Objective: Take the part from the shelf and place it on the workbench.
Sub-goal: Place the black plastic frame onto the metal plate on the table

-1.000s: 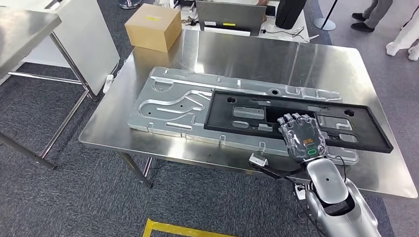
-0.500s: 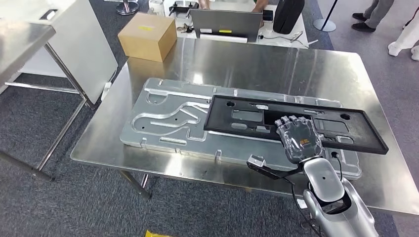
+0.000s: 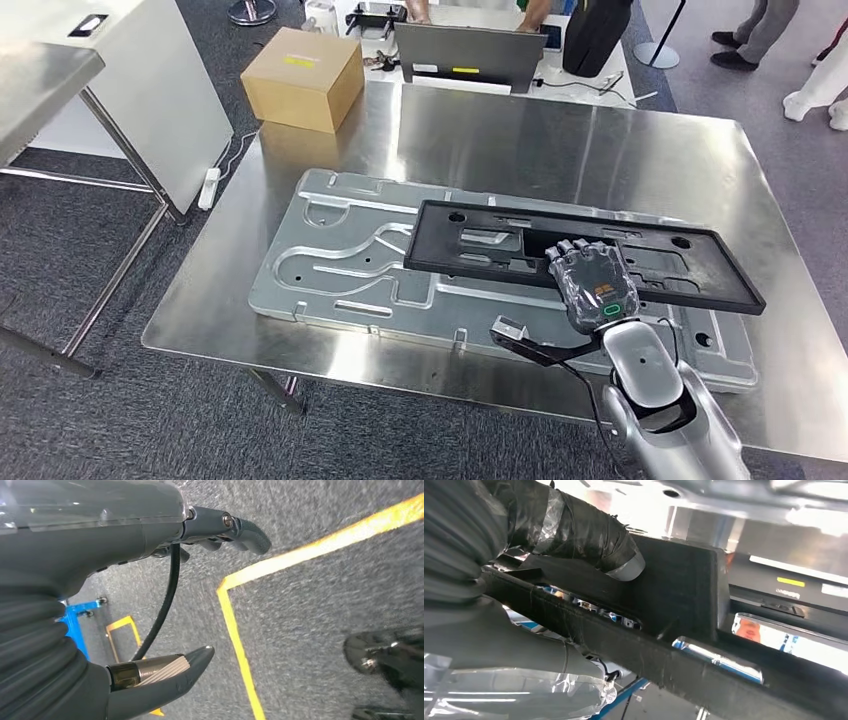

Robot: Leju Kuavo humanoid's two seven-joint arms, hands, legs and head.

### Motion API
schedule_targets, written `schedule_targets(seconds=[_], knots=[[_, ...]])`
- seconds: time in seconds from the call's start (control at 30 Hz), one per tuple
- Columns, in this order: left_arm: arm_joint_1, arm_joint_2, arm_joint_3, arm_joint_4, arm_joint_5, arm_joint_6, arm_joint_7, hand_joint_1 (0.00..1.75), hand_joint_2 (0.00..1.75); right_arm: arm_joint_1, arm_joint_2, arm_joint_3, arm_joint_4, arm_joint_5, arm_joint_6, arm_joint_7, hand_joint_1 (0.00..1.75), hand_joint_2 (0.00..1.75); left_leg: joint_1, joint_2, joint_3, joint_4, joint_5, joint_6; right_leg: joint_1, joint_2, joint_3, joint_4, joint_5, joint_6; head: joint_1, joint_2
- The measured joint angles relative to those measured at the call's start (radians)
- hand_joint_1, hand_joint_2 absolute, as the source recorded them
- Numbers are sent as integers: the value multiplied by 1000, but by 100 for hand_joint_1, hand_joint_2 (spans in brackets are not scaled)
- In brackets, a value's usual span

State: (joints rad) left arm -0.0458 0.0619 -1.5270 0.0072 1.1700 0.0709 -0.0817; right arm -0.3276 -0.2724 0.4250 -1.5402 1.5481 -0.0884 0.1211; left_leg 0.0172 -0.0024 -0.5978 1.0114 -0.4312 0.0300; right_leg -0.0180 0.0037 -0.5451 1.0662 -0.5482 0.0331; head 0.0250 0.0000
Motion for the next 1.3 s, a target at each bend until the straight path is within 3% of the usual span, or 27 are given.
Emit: schedule_targets(seconds=[0.1, 0.13, 0.17, 0.23, 0.3, 0.33, 0.43, 0.9, 1.03, 1.27, 1.3], knots=[[-2, 0, -1, 0, 1, 4, 0, 0, 175, 10, 0, -6, 5, -2, 1, 0, 175, 175, -5, -1, 9, 0, -10, 13, -1, -2, -108, 176, -56, 2, 1, 0], [-2, 0, -1, 0, 1, 5, -1, 0, 175, 18, 0, -7, 8, -3, 2, 0, 175, 175, -7, -2, 14, 1, -14, 15, 0, -2, -132, 201, -49, 1, 1, 0], [-2, 0, -1, 0, 2, 5, -3, 0, 175, 26, 1, -9, 11, -6, 2, 0, 175, 175, -9, -3, 20, 2, -20, 15, 1, -2, -137, 188, -22, -2, 1, 0], [-1, 0, -2, 0, 3, 4, -10, 0, 175, 39, 2, -17, 16, -12, 3, -2, 175, 175, -13, -4, 36, 4, -32, 15, 6, -2, -104, 82, 58, -15, 1, 0], [-2, -2, -2, 0, 3, 3, -18, 0, 175, 47, 5, -28, 21, -17, 4, -3, 175, 175, -18, -5, 44, 5, -42, 10, 14, -5, -67, -13, 101, -30, 0, 0], [-3, -3, -2, 0, 3, 4, -21, 0, 175, 51, 7, -33, 25, -19, 4, -4, 175, 175, -18, -4, 44, 6, -45, 8, 17, -6, -58, -33, 103, -33, 0, 0], [-5, -3, -2, 0, 4, 12, -27, 0, 175, 74, 20, -52, 41, -29, 4, -8, 175, 175, -19, -3, 46, 5, -48, 8, 18, -4, -53, -46, 101, -27, 0, 0], [-7, -4, -2, 0, 25, 10, -45, 0, 175, 127, 65, -105, 119, -39, -7, -20, 175, 175, -18, -3, 54, -7, -45, -3, 18, -2, -50, -44, 98, -32, -1, 0], [-7, -4, -2, 0, 33, 4, -47, 0, 175, 129, 72, -111, 129, -39, -7, -25, 0, 0, -18, -3, 56, -7, -45, -3, 17, -2, -48, -44, 98, -32, -1, 0], [-6, -4, -1, 0, 38, -7, -22, 0, 175, 132, 85, -122, 139, -38, -7, -31, 0, 0, -18, -3, 56, -6, -45, -3, 15, -2, -47, -45, 99, -32, -1, 0], [-6, -4, -1, 0, 38, -6, -23, 0, 131, 131, 86, -123, 139, -38, -7, -31, 0, 0, -18, -3, 56, -6, -45, -3, 15, -2, -47, -45, 99, -32, -1, 0]])
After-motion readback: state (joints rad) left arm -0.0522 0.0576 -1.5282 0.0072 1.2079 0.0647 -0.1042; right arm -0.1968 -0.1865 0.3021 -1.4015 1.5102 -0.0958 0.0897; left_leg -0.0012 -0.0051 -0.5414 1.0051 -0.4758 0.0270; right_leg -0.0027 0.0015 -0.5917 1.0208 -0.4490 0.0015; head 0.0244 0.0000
